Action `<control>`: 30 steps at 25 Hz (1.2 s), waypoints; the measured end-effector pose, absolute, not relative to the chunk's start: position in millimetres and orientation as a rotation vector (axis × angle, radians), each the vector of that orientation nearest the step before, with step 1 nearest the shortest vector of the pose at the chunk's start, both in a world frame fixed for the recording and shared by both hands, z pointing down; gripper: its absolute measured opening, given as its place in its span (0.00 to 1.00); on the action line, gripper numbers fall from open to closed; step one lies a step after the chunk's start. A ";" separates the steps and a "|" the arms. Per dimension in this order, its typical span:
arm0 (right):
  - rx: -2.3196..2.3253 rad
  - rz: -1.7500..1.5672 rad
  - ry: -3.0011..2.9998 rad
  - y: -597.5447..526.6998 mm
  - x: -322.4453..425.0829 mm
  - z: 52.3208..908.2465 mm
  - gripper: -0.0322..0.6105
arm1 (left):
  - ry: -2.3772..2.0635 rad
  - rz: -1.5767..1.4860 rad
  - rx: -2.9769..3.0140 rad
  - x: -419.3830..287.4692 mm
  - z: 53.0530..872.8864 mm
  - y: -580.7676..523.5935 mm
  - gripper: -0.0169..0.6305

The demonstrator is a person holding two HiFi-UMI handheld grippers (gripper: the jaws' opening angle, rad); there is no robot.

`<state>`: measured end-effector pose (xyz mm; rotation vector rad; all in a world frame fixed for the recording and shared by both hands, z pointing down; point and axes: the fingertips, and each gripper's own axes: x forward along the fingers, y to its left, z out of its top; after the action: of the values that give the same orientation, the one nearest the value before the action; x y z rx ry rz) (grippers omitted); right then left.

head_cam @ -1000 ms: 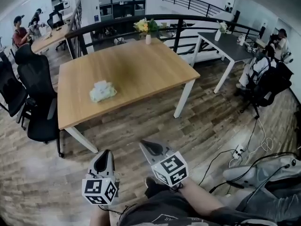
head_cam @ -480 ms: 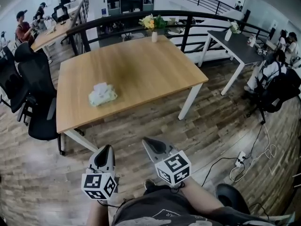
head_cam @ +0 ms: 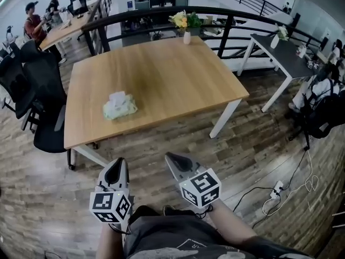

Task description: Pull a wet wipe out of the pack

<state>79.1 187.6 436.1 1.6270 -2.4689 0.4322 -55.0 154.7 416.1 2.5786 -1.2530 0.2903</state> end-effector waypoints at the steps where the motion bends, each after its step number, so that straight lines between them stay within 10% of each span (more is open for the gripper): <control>1: 1.618 0.435 -2.472 184.5 77.8 437.3 0.09 | -1.264 0.287 2.571 -57.9 415.5 152.2 0.07; 30: 1.577 0.522 -2.356 -3.4 64.1 484.4 0.09 | -1.280 0.333 2.491 -87.1 462.4 -30.7 0.07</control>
<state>64.1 -3.4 484.4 1.5773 -2.3560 0.5222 -87.1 -30.7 462.4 2.4912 -1.2796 0.3327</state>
